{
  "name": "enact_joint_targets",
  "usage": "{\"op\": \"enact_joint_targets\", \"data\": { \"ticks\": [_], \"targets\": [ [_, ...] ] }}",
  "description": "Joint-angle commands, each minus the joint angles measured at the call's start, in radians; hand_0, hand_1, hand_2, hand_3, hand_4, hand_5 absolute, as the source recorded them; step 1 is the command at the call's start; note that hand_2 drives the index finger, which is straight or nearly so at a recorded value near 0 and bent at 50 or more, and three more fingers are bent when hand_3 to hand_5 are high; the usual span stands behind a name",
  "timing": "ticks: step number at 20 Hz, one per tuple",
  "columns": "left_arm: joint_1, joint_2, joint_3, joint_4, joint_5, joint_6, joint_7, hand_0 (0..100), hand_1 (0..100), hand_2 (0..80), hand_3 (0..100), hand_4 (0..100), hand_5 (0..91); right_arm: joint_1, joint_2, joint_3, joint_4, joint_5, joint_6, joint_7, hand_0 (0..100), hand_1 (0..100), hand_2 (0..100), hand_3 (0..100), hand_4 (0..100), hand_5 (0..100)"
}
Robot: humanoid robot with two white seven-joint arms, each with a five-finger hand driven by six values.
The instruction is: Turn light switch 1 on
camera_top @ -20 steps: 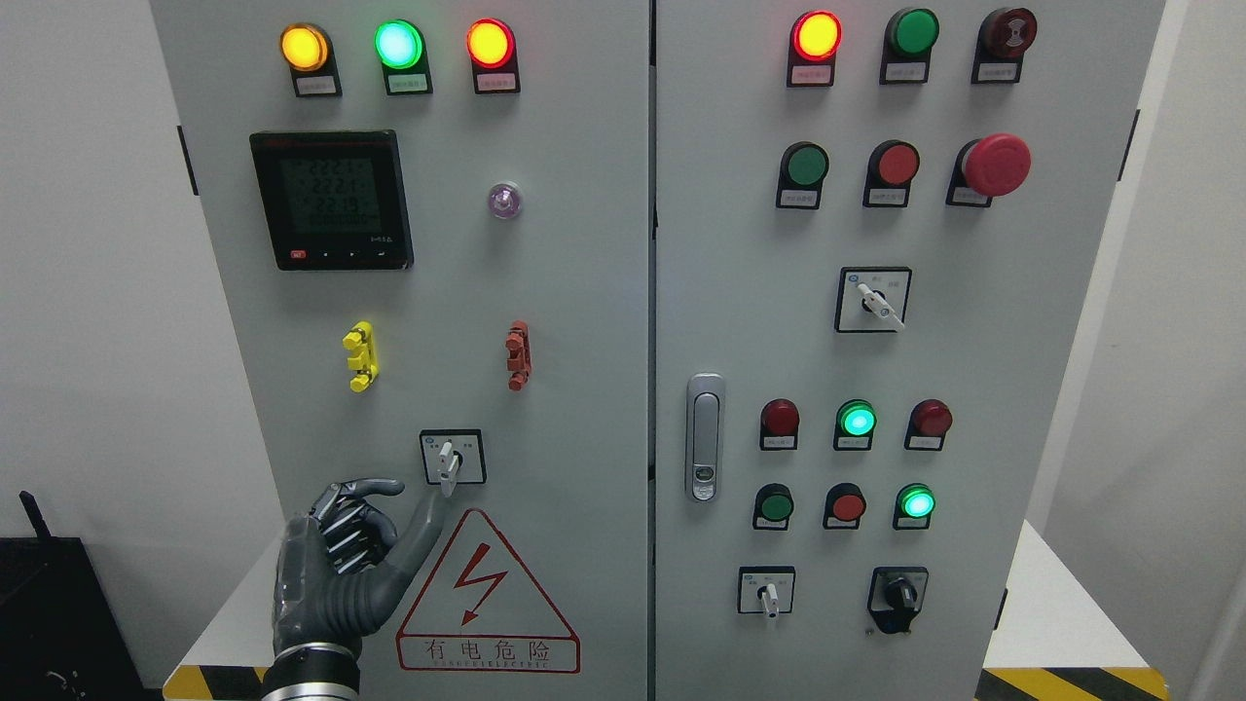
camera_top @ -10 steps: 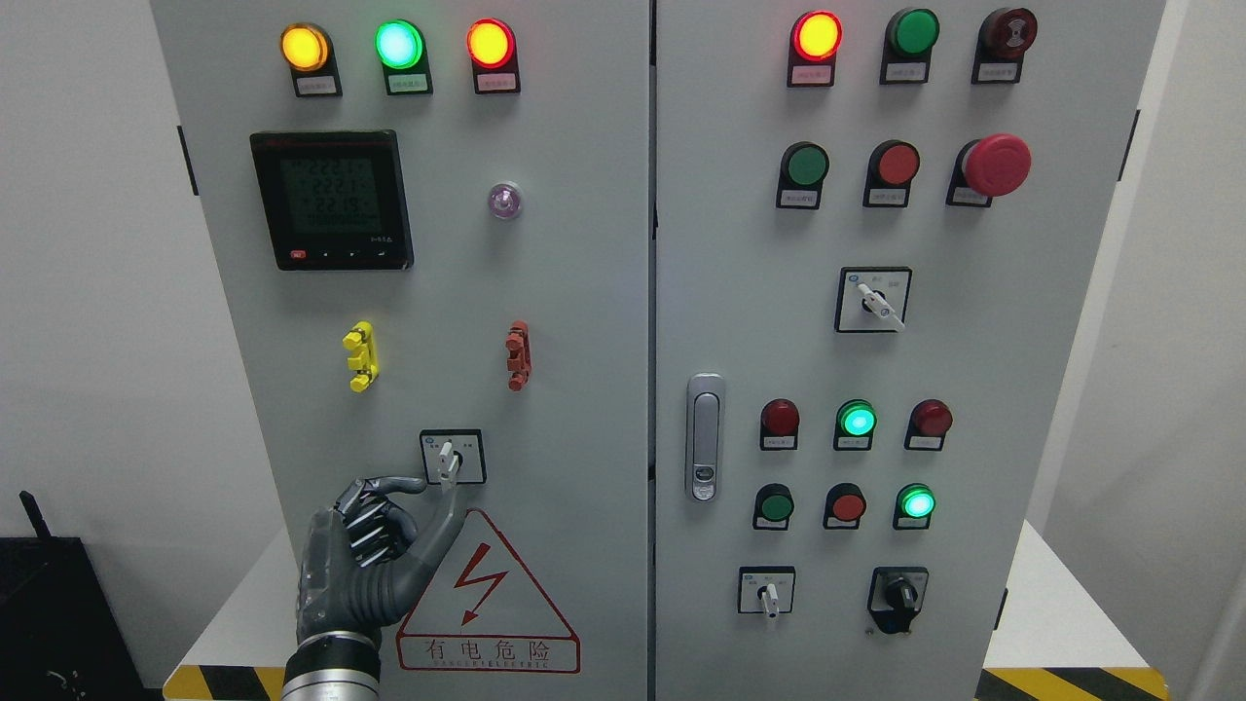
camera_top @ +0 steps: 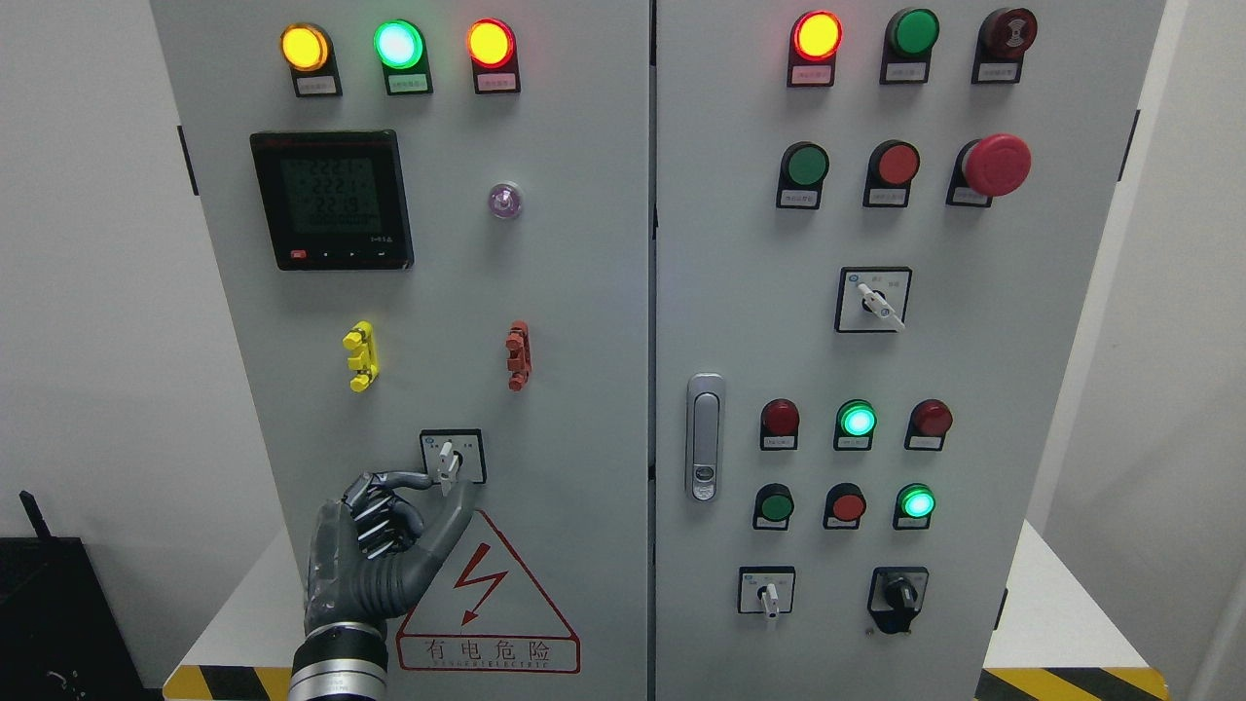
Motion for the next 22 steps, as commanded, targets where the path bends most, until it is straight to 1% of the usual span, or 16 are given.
{"op": "enact_joint_targets", "data": {
  "ticks": [1, 4, 14, 16, 22],
  "targets": [
    [-0.004, -0.011, -0.002, 0.014, -0.018, 0.006, -0.001, 0, 66, 54.9, 93, 93, 88.6, 0.001, 0.000, 0.000, 0.000, 0.000, 0.000, 0.000, 31, 0, 0, 0, 0, 0],
    [-0.004, -0.014, -0.004, 0.015, -0.017, 0.026, -0.001, 0, 65, 56.0, 93, 93, 88.6, 0.001, 0.000, 0.000, 0.000, 0.000, 0.000, 0.000, 31, 0, 0, 0, 0, 0],
    [-0.019, -0.022, -0.002, 0.043, -0.023, 0.026, 0.001, 2, 64, 55.8, 93, 92, 88.6, 0.001, 0.000, 0.000, 0.000, 0.000, 0.000, 0.000, 31, 0, 0, 0, 0, 0],
    [-0.021, -0.024, -0.002, 0.046, -0.023, 0.026, 0.008, 2, 63, 55.9, 93, 92, 88.6, 0.001, 0.000, 0.000, 0.000, 0.000, 0.000, 0.000, 31, 0, 0, 0, 0, 0],
    [-0.036, -0.028, -0.004, 0.058, -0.021, 0.026, 0.010, 7, 62, 56.2, 93, 92, 88.6, -0.001, 0.000, 0.000, 0.000, 0.000, 0.000, 0.000, 31, 0, 0, 0, 0, 0]
  ]
}}
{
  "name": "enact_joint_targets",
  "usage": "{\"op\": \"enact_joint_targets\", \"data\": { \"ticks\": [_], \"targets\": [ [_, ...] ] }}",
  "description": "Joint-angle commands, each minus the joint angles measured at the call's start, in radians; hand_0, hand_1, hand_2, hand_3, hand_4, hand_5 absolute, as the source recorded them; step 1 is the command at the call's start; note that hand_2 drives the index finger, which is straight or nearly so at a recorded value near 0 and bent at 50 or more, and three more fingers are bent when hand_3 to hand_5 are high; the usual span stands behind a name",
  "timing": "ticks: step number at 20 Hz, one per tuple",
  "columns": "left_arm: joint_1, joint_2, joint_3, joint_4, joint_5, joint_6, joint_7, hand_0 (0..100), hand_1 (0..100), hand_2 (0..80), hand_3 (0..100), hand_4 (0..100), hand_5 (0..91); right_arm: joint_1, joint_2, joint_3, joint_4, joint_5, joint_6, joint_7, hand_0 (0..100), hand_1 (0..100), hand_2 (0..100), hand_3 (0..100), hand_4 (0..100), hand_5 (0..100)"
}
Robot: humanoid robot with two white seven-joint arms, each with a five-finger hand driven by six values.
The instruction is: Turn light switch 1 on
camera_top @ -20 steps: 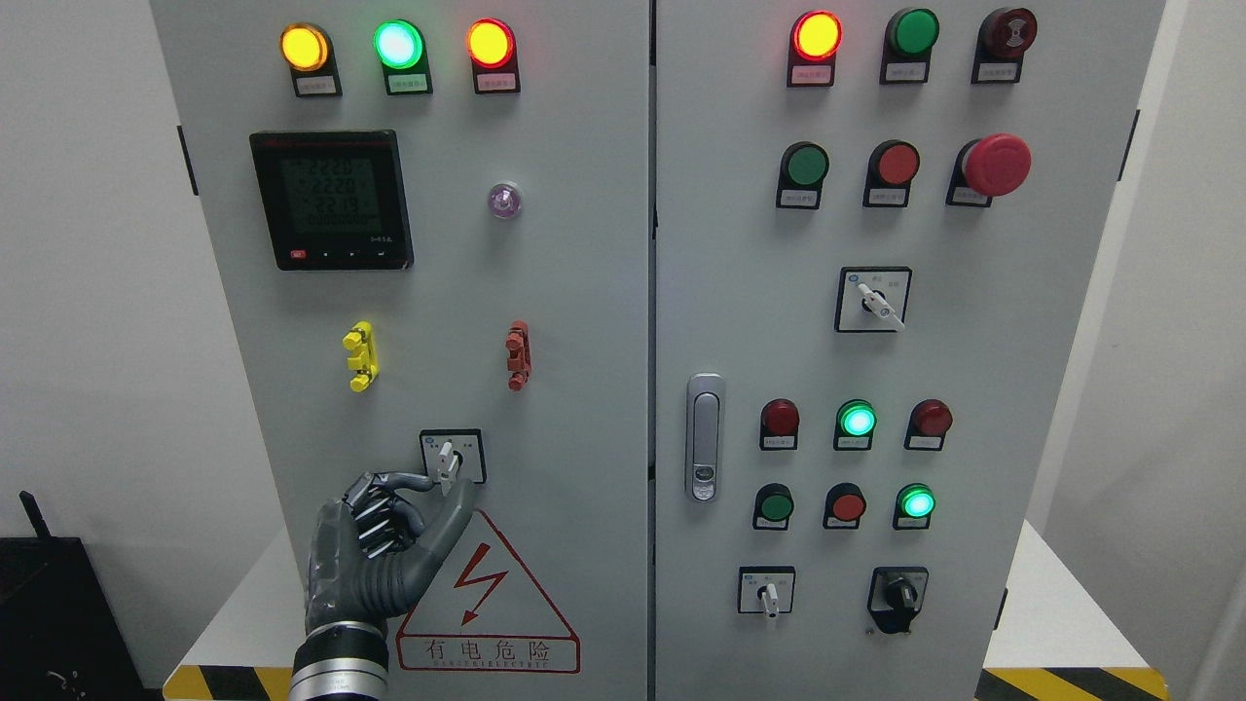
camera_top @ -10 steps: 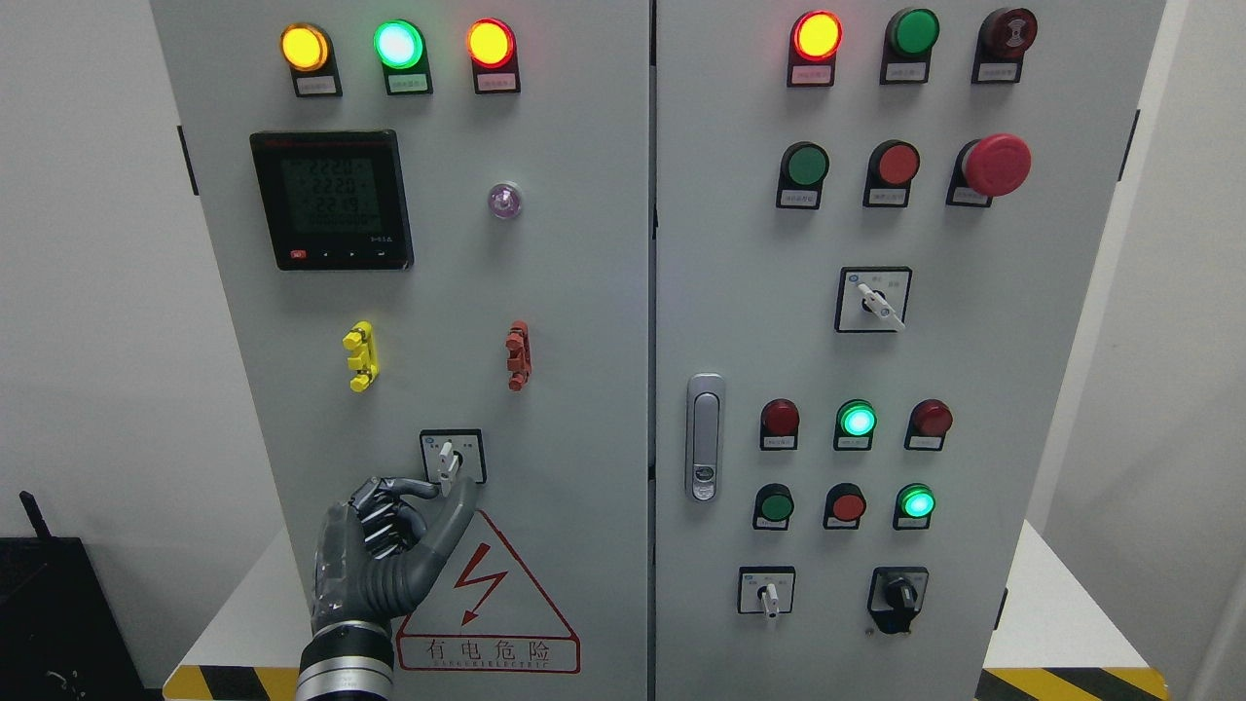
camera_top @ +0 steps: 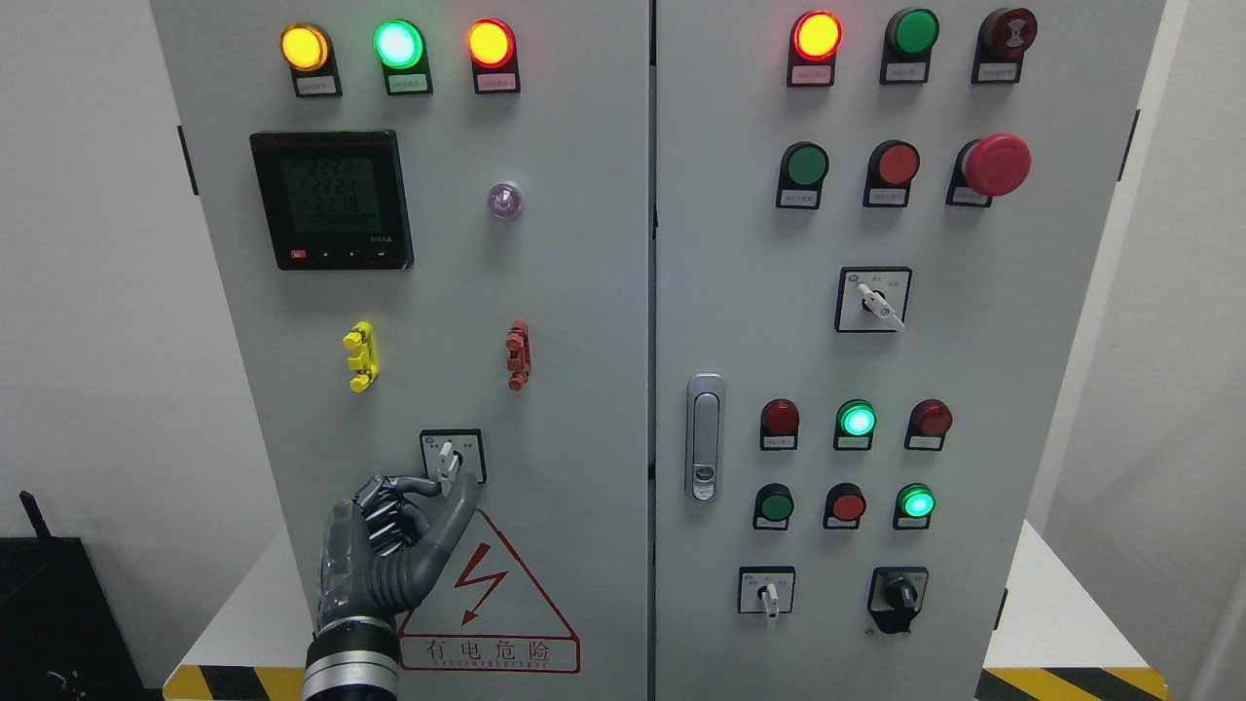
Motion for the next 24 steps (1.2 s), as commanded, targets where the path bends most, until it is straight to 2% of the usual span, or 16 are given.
{"op": "enact_joint_targets", "data": {
  "ticks": [1, 24],
  "targets": [
    [-0.013, -0.010, -0.001, 0.020, 0.000, 0.000, 0.001, 7, 62, 56.2, 93, 92, 88.6, 0.000, 0.000, -0.002, 0.000, 0.000, 0.000, 0.000, 31, 0, 0, 0, 0, 0],
    [-0.021, -0.021, -0.001, 0.023, 0.000, 0.000, 0.001, 12, 61, 57.7, 94, 92, 88.6, 0.000, 0.000, 0.000, 0.000, 0.000, 0.000, 0.000, 31, 0, 0, 0, 0, 0]
  ]
}}
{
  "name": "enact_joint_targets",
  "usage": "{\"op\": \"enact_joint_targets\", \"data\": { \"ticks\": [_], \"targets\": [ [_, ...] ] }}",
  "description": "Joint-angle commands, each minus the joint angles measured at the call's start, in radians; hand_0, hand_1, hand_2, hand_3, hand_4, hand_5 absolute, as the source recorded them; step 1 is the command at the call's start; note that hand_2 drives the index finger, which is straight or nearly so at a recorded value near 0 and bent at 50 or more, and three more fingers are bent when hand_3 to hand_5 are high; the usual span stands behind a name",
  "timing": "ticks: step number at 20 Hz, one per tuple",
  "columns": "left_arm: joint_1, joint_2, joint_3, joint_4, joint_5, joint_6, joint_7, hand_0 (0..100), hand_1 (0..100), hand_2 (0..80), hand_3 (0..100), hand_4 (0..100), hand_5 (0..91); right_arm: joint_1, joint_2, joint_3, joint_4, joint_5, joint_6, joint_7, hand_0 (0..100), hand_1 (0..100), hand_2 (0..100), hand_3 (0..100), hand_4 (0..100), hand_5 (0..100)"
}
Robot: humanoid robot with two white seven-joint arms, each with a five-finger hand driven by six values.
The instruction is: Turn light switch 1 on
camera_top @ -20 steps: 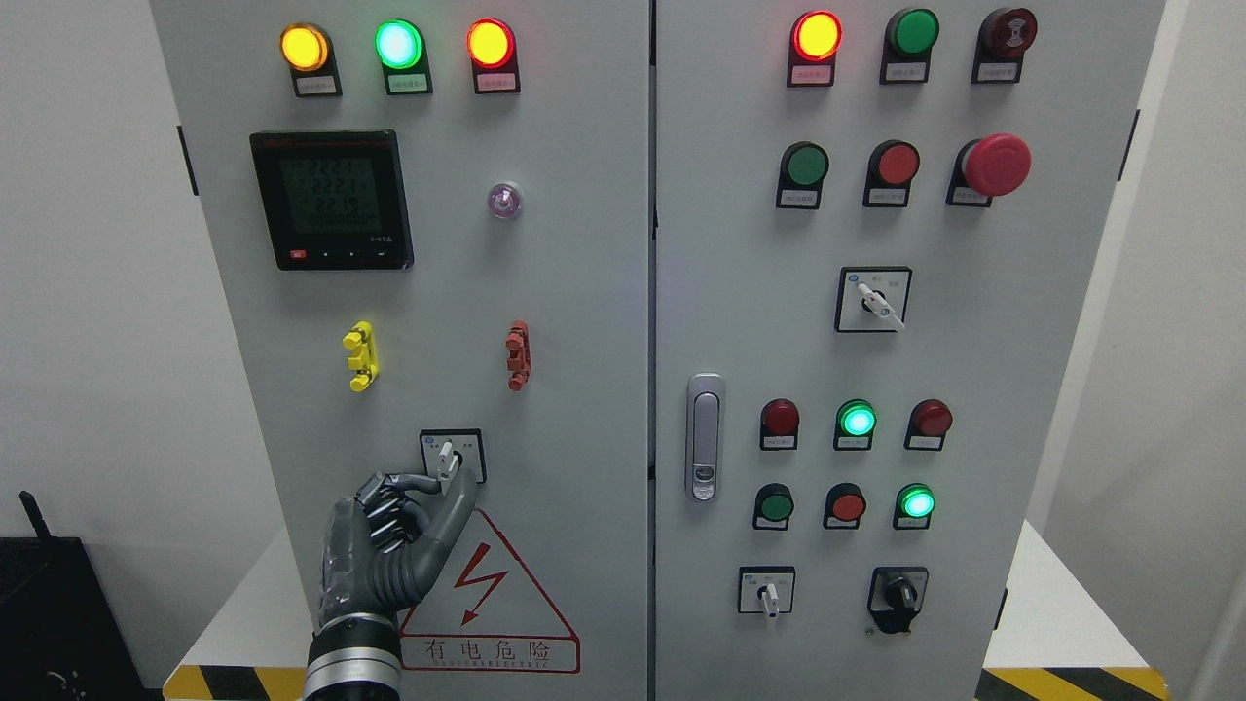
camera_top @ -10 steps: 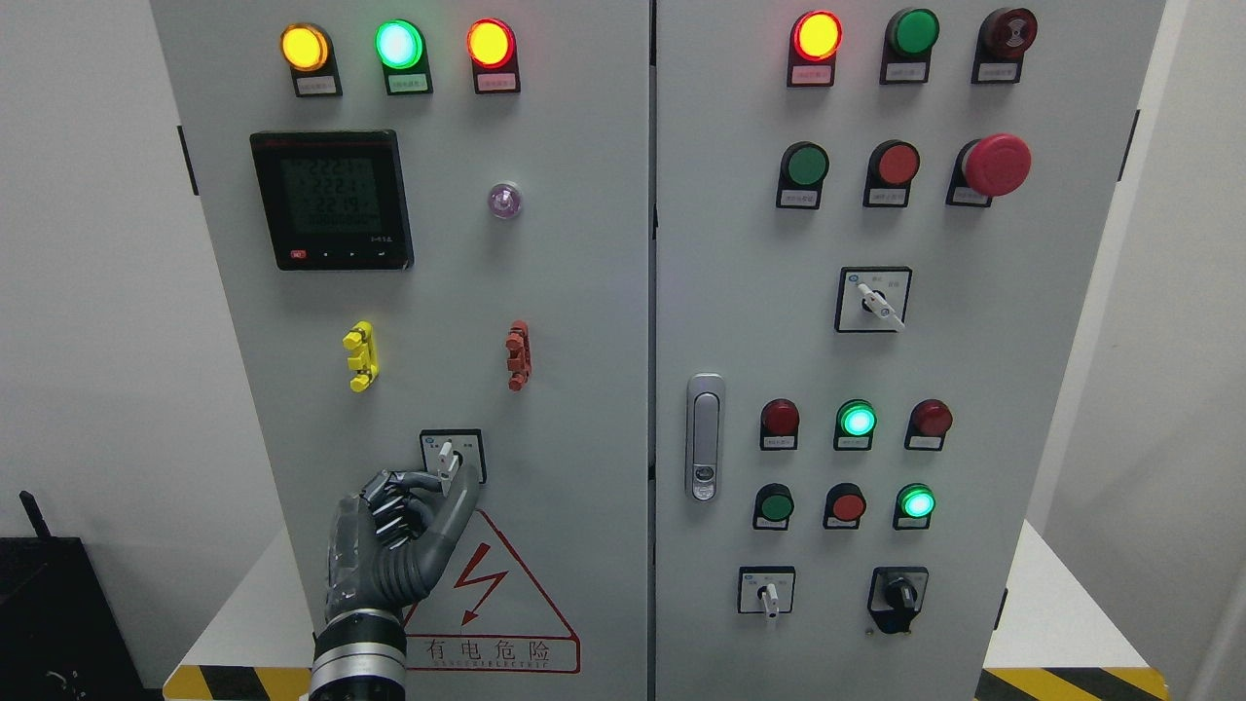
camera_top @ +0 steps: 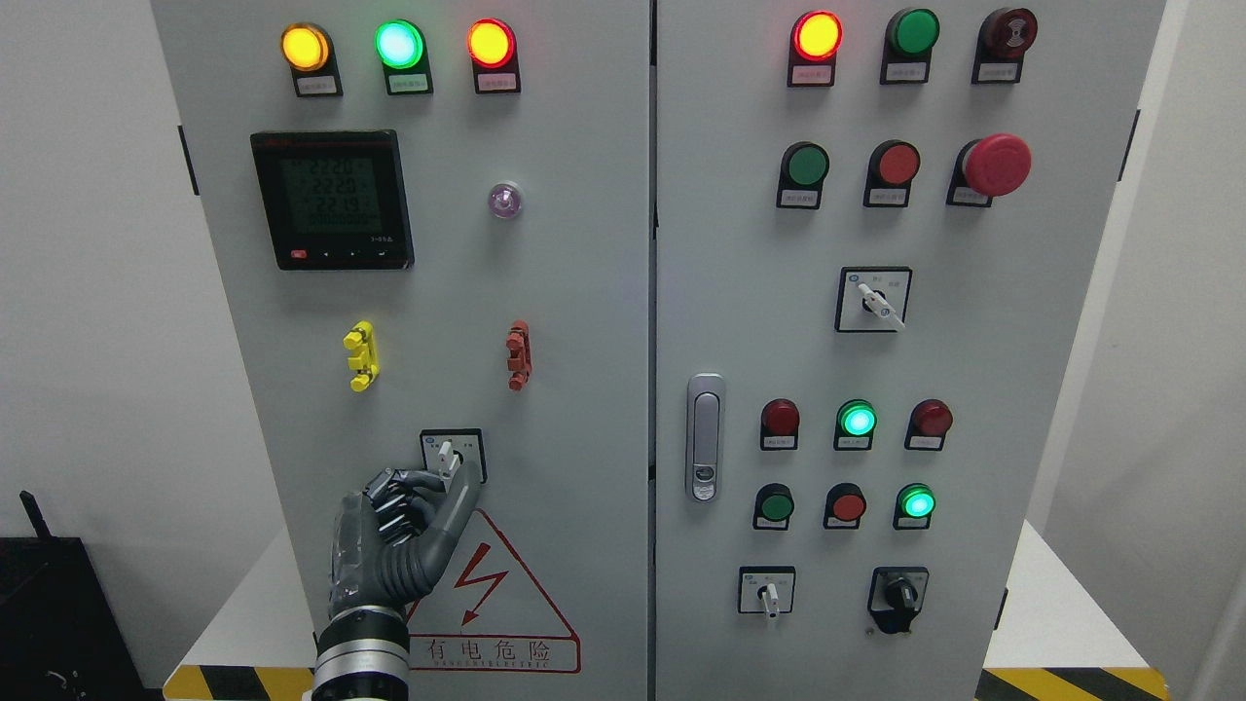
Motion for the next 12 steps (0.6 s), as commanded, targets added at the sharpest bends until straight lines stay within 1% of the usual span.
{"op": "enact_joint_targets", "data": {
  "ticks": [1, 12],
  "targets": [
    [-0.001, -0.005, 0.001, 0.003, 0.000, 0.000, -0.006, 13, 61, 57.7, 94, 92, 88.6, -0.001, 0.000, 0.000, 0.000, 0.000, 0.000, 0.000, 31, 0, 0, 0, 0, 0],
    [-0.007, -0.007, 0.005, 0.003, -0.002, 0.000, -0.006, 15, 58, 57.8, 94, 92, 88.7, 0.000, 0.000, 0.000, 0.000, 0.000, 0.000, 0.000, 31, 0, 0, 0, 0, 0]
  ]
}}
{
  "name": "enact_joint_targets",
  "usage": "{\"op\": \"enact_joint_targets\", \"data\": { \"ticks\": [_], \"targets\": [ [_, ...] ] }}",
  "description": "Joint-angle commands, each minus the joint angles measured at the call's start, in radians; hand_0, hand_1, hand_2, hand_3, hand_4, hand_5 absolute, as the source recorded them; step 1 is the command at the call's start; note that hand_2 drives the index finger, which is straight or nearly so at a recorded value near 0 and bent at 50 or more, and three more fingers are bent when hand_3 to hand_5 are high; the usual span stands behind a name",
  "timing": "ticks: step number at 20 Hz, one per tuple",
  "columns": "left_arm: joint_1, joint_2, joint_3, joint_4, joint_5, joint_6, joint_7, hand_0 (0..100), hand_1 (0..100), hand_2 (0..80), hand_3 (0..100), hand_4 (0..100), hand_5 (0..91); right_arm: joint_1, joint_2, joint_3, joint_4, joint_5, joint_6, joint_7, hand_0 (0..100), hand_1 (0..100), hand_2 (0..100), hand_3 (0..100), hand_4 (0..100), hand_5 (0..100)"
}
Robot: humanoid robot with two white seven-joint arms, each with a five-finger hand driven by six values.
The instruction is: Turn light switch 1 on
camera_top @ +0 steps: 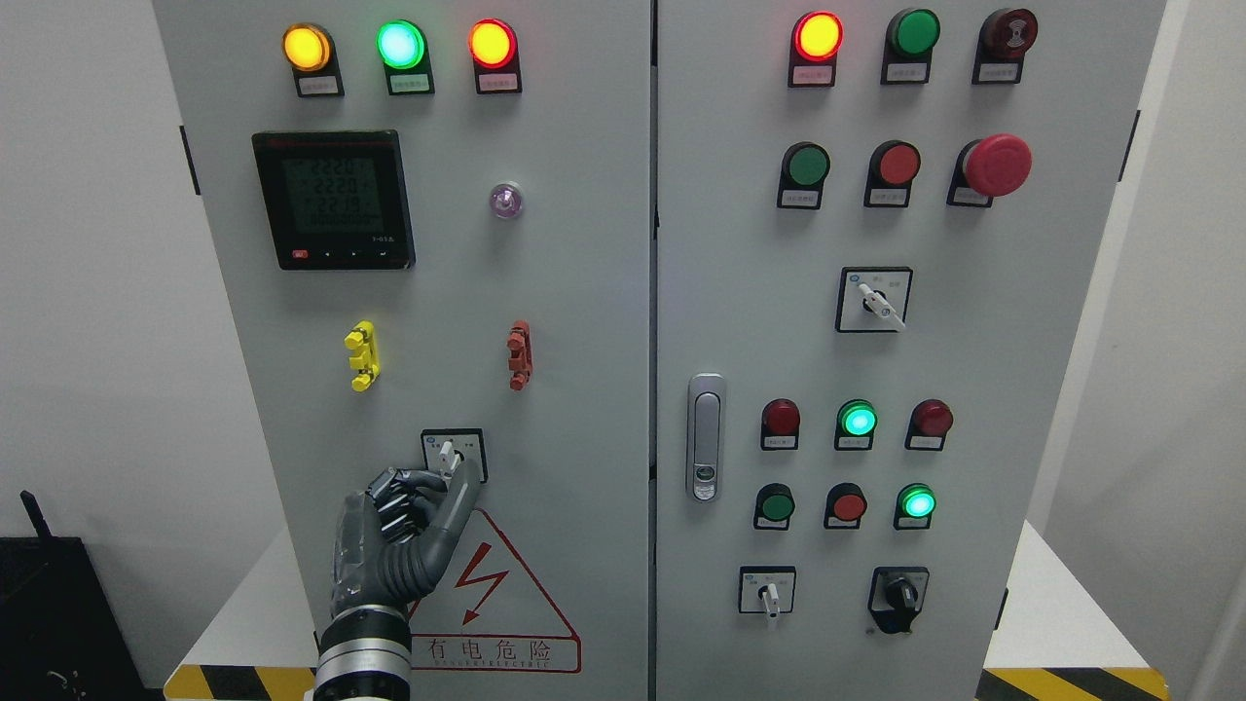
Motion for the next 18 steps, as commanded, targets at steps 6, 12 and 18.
{"op": "enact_joint_targets", "data": {
  "ticks": [6, 12, 18],
  "targets": [
    [-0.006, -0.003, 0.001, 0.013, 0.000, 0.000, -0.001, 16, 58, 58.0, 94, 92, 88.7, 0.000, 0.000, 0.000, 0.000, 0.000, 0.000, 0.000, 31, 0, 0, 0, 0, 0],
    [-0.012, -0.003, 0.001, 0.015, 0.000, 0.000, -0.001, 18, 57, 58.0, 94, 92, 88.7, 0.000, 0.000, 0.000, 0.000, 0.000, 0.000, 0.000, 31, 0, 0, 0, 0, 0],
    [-0.012, -0.003, 0.003, 0.016, 0.000, 0.000, -0.001, 23, 56, 58.0, 94, 92, 88.7, 0.000, 0.000, 0.000, 0.000, 0.000, 0.000, 0.000, 31, 0, 0, 0, 0, 0]
  ]
}}
